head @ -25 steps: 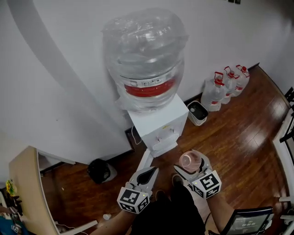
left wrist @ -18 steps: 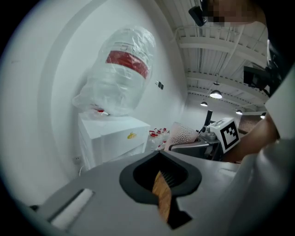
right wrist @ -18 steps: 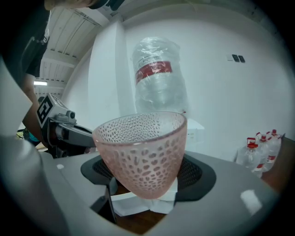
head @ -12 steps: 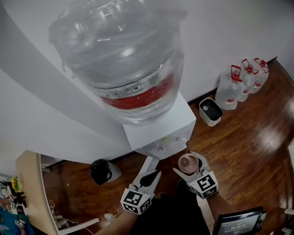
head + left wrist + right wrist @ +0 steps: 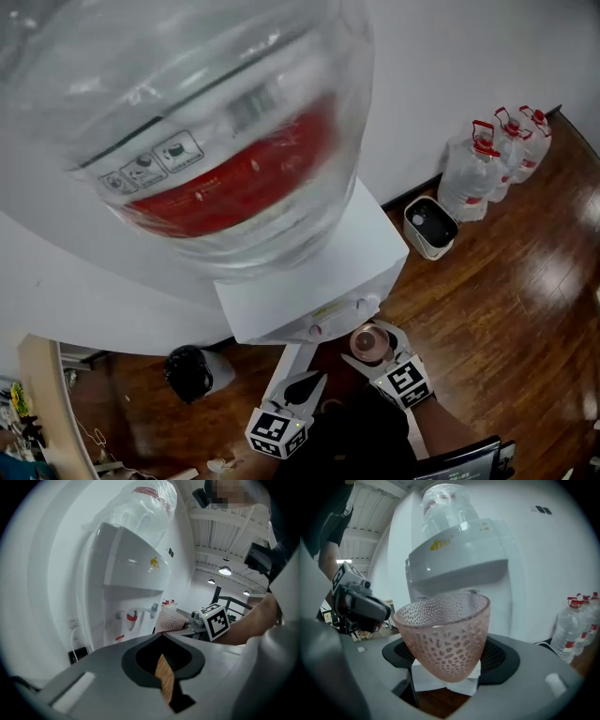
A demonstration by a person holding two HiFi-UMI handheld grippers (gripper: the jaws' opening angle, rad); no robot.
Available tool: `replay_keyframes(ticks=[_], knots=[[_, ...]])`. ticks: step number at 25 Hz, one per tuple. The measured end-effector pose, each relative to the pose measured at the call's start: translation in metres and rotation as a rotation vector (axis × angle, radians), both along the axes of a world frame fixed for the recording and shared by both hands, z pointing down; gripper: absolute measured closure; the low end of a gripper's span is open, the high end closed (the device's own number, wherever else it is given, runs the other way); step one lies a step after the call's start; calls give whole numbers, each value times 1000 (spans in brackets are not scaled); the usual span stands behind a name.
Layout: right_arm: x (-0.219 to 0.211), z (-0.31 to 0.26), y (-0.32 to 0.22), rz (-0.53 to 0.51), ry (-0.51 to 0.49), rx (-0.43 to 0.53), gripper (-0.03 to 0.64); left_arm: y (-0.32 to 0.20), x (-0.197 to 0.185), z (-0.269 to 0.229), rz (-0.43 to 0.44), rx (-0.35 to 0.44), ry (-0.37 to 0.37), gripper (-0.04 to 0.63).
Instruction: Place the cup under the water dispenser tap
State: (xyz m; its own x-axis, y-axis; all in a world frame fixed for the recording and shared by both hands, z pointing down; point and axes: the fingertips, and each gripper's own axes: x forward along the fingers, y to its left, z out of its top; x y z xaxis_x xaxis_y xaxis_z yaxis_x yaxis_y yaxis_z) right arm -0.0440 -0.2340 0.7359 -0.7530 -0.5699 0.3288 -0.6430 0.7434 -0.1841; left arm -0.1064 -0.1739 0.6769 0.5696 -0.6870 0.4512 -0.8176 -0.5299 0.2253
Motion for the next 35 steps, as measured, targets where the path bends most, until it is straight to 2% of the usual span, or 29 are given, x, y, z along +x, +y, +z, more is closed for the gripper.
replay_keyframes(ticks=[6,11,17,23,28,33,35], knots=[[-3,80,-38,66,40,2,242,-33,-11,56,-2,11,6,594],[-13,125,-53,52,51,12,242,-37,-2,95,79,18,-40,594],[-16,146,-76,68,34,10,242,-47,18,84,78,105,34,595],[-17,155,-78,77,56,-1,242,-41,23,86,149,130,-13,595],[-8,154,-90,126,39,-15,241,-35,28,91,189,70,-38,595],[-5,169,-86,135,48,-62,241,-28,33,85,215,97,-22,594],[-6,172,-88,136,44,-61,262,-28,28,86,206,89,-29,594]])
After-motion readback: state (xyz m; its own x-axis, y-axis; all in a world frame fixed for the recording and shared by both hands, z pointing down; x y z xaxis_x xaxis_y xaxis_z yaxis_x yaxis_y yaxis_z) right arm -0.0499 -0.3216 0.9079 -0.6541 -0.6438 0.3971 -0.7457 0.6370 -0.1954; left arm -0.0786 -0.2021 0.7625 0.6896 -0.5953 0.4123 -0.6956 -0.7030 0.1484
